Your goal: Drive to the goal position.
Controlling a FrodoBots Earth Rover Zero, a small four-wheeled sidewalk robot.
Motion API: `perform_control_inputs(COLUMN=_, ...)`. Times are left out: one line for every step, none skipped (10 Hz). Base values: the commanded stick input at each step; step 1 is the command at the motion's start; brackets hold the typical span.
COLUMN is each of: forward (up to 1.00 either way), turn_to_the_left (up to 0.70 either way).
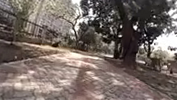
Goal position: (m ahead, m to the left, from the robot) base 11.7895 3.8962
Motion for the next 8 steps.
perform_control_inputs(forward=0.7, turn_to_the_left=0.26)
perform_control_inputs(forward=0.7, turn_to_the_left=0.34)
perform_control_inputs(forward=0.7, turn_to_the_left=0.2)
perform_control_inputs(forward=0.7, turn_to_the_left=0.02)
perform_control_inputs(forward=0.7, turn_to_the_left=0.0)
perform_control_inputs(forward=0.7, turn_to_the_left=0.0)
perform_control_inputs(forward=0.7, turn_to_the_left=0.0)
perform_control_inputs(forward=0.7, turn_to_the_left=0.0)
